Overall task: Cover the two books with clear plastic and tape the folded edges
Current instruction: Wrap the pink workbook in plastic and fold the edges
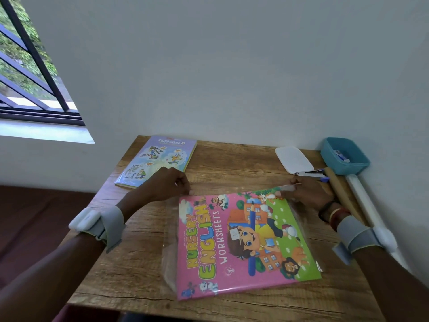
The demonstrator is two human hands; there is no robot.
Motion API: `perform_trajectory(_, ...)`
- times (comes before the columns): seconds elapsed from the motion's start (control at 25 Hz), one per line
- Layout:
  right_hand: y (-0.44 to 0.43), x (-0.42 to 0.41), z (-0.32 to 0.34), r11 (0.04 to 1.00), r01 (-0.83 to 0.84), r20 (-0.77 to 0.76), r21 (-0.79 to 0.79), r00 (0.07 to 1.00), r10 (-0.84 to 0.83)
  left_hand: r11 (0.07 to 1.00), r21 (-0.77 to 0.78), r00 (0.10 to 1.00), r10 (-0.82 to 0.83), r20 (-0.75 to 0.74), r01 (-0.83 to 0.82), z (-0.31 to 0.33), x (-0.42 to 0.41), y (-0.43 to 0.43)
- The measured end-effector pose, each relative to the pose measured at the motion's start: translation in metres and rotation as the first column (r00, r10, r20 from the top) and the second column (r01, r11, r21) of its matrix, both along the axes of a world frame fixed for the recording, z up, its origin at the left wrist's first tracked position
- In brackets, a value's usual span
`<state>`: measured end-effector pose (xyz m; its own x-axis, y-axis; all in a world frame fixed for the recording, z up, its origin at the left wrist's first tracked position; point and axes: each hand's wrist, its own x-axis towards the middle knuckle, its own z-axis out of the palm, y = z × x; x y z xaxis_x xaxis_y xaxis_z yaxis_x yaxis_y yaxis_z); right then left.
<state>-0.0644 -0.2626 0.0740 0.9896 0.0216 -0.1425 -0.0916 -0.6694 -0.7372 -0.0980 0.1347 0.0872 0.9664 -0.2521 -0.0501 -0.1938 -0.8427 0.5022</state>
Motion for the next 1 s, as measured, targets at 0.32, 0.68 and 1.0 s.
perform_trajectory(0.32,0.003,-0.018,-0.005,0.999,0.031,0.010,0.024,0.999,-0.031,0.991,0.093,0.992,-0.108,0.070,0.102,-0.012,0.017,-0.080)
perform_trajectory(0.68,-0.016,-0.051,0.011,0.995,0.026,-0.153,0.099,0.988,-0.011,0.996,0.077,0.993,-0.051,0.104,0.043,-0.020,0.022,-0.078)
perform_trajectory(1.0,-0.039,-0.073,0.020,0.994,0.022,-0.251,0.108,0.968,0.006,0.993,-0.044,0.994,-0.109,0.032,0.111,-0.024,0.031,-0.069)
